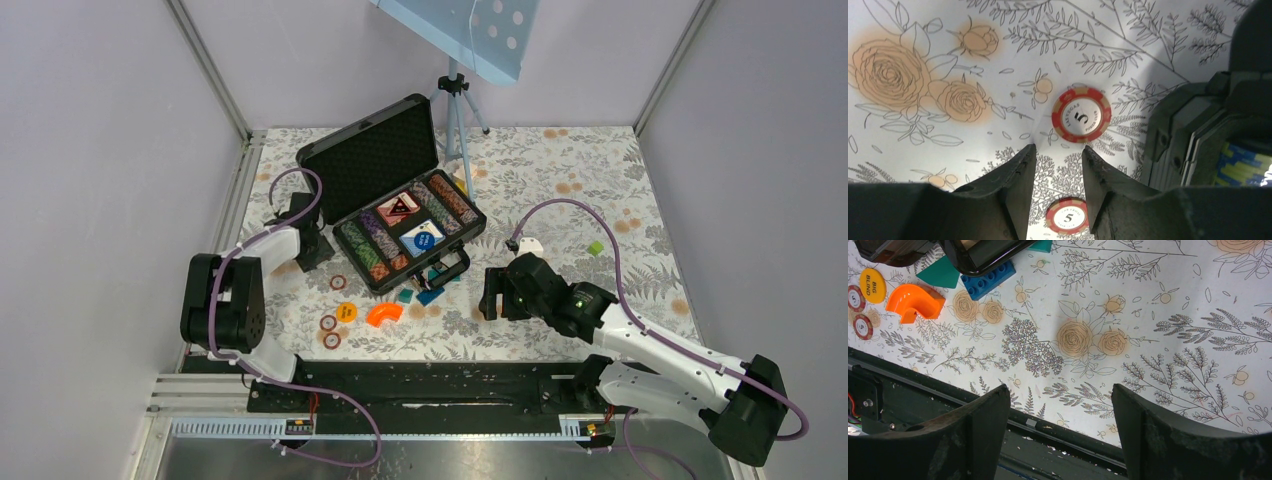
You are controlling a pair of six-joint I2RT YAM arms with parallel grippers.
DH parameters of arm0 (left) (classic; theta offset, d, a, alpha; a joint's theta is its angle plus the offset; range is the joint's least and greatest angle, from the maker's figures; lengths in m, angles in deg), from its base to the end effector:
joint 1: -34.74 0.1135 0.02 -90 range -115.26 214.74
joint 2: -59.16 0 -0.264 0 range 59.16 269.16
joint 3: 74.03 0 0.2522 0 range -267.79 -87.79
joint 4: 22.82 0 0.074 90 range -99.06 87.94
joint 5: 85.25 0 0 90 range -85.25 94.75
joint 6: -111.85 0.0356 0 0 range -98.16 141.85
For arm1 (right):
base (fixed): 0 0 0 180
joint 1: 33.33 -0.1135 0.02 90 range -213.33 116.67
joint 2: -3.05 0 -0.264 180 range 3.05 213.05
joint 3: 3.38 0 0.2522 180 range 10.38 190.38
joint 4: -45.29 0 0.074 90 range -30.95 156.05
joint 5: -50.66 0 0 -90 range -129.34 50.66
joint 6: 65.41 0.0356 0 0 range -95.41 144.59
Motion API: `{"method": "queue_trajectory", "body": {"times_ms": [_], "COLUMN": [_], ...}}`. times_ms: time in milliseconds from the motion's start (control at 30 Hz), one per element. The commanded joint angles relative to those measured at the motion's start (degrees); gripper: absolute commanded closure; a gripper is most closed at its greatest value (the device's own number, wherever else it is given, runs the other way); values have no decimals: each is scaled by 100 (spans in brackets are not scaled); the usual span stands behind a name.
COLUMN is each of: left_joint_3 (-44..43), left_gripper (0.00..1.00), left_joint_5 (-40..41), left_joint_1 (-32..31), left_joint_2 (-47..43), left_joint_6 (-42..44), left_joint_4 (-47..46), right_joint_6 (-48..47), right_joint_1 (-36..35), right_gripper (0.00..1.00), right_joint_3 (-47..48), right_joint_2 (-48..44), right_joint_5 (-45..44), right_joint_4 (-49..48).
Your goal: Pack up texas hold em set
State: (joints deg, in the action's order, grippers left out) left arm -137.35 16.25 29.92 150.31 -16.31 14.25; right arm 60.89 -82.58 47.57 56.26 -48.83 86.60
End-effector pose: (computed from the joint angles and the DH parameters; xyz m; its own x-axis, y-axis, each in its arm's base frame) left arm 0.2941 -0.0177 0.1611 -0.7083 -0.5479 -0.4451 -0.5591 0.8204 -0.1201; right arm 0.1304 0.1423 0.2398 -0.7588 0.0139 -0.6512 -0.2730 0.9009 0.3373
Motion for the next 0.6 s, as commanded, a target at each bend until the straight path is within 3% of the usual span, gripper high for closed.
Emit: {"method": "queue_trajectory", "body": {"times_ms": [0,267,400,567], "left_joint_3": [111,107,-14,-52], "left_gripper": [60,59,49,46], "left_joint_5": [-77,-79,-188,-440], "left_joint_1": [-26,-5,84,96], "left_joint_2": [-389,-624,-535,-613], "left_joint_6": [8,18,-16,-128], "left_joint_4": [123,89,-53,-168], "right_joint_6": [51,53,49,40], "right_joint_1": [-23,-23,-23,-23], "right_gripper": [19,19,19,19], "right_joint_3": [8,23,7,-4], "right_joint_2": [-21,5,-25,-19], "right_joint_5": [-63,-61,-68,-74], "right_joint_4": [-4,-7,-7,-4]}}
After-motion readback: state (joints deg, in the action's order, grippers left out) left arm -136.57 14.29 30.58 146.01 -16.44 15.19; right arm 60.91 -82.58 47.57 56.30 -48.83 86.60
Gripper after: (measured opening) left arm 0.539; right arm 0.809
